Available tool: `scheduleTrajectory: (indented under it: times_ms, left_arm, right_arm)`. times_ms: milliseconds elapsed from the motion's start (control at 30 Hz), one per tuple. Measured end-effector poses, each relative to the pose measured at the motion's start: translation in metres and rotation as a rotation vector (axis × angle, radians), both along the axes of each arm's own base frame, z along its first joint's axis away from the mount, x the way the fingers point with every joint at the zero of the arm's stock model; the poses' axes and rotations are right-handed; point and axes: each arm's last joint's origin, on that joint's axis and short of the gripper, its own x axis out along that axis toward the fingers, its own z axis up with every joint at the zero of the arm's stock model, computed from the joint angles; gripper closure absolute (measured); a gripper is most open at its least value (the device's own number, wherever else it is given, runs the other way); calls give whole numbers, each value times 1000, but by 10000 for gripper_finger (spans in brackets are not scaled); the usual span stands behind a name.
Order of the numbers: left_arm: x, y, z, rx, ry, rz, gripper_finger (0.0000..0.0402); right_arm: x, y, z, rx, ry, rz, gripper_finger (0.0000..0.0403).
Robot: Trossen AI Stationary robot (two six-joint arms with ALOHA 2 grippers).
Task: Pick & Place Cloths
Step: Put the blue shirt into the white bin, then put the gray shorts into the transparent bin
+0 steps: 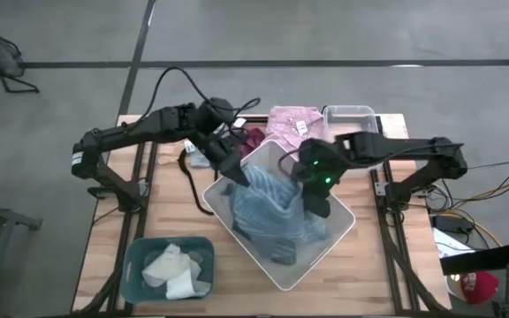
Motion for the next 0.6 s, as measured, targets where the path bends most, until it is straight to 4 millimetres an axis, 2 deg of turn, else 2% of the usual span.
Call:
scheduleTrajectory:
  times_ms: [133,300,500,600]
  left_arm:
    - [-5,2,-10,89,111,83,292]
    - [-4,1,-10,124,101,94,282]
    - [-5,1,-7,138,79,88,282]
    - [-6,2,-6,169,51,76,282]
  right_arm:
    - [7,0,-16,-4,110,-1,376]
    - [15,0,-24,-7,151,-11,338]
    - [15,-2,-14,-13,123,-25,267]
    - [12,-8,-2,-26,100,-57,235]
